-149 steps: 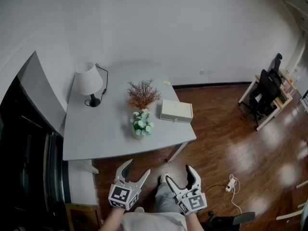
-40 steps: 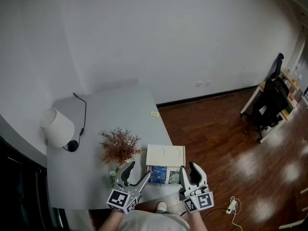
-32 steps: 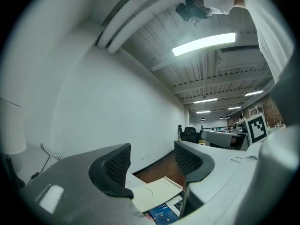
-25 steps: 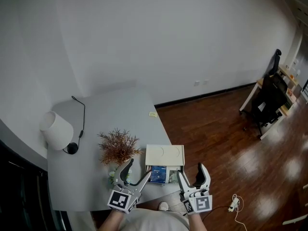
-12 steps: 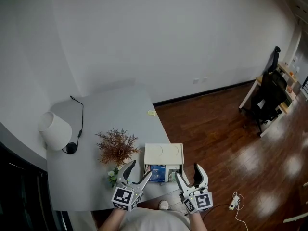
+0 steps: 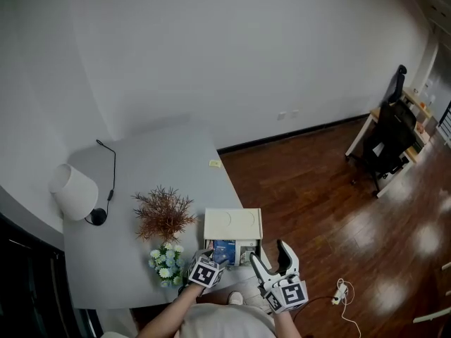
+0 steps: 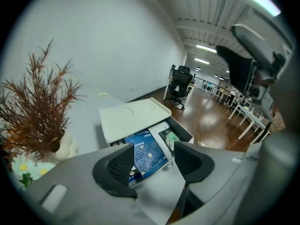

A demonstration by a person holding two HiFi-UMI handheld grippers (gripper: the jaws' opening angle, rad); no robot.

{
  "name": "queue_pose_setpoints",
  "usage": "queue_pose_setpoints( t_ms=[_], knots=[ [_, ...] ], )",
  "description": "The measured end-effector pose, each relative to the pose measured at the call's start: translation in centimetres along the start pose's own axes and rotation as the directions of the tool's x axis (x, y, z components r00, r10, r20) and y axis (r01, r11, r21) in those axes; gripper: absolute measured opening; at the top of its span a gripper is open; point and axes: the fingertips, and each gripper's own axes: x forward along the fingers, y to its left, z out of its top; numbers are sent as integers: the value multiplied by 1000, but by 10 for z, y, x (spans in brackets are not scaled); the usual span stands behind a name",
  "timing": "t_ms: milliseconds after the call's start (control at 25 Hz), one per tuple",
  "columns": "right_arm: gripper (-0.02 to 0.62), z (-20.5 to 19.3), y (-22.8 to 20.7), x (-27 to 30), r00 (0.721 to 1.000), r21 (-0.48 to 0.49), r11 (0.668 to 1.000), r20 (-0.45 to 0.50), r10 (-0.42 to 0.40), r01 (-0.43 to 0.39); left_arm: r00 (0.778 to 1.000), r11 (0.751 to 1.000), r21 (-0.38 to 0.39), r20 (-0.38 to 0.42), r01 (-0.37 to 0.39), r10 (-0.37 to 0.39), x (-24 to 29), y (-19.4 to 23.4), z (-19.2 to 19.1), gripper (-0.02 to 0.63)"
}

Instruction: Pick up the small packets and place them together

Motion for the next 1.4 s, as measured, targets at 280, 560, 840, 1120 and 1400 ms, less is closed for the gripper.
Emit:
queue_pose_setpoints(
  t_ms=[280,560,840,1120,1400],
  knots=[
    [356,-2,-13,-14,1000,6,1000,-15,-2,2,979,991,-92,-189,-98,79,51,26,-24,272],
    [356,-2,-36,-24,999,30,999,-15,-28,28,962,982,-99,-239,-163,135,62,35,-30,140],
    [355,-5,-41,-22,1000,57,998,-14,-17,17,979,968,-225,-194,-109,65,51,37,-29,9],
    [356,-11,-38,-16,1000,74,997,-19,13,-12,993,850,-524,-53,61,-104,21,26,-15,6],
    [356,-13,-37,-10,1000,89,996,-20,18,-16,964,748,-608,161,266,-212,-27,1,16,5]
  ],
)
